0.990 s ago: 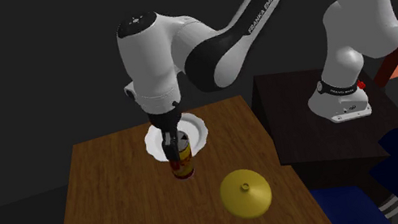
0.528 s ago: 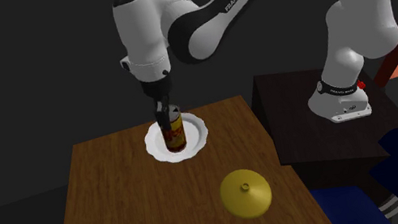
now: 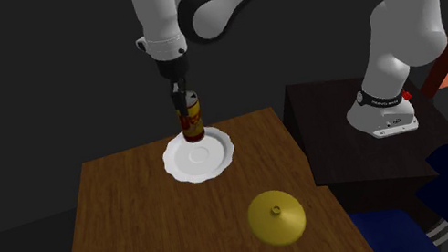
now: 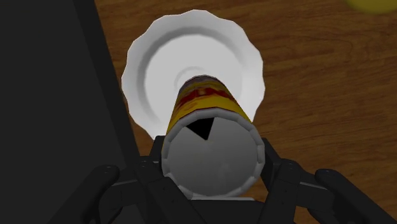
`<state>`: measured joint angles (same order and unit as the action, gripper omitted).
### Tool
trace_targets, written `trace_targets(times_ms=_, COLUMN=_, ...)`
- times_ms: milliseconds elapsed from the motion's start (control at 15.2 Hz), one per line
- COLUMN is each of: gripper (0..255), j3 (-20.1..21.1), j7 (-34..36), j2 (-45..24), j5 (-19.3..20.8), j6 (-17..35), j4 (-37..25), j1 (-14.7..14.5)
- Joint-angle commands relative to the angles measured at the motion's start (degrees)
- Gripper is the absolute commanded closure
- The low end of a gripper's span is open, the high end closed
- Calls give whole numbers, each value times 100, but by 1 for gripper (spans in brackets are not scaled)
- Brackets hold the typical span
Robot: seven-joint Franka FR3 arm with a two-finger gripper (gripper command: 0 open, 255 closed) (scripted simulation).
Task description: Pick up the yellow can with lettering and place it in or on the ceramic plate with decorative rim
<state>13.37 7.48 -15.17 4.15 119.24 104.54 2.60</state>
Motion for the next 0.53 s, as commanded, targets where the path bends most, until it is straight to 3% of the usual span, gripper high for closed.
trace_targets(times_ms=0, gripper=255, j3=-35, j7=-103, j2=-35, j5=-2, j6=44, j4=3, j1=60)
trace_targets(times_ms=462, gripper=255, j3=-59, j7=-55, j2=-264, j5=71, j6=511, j4=247, j1=43)
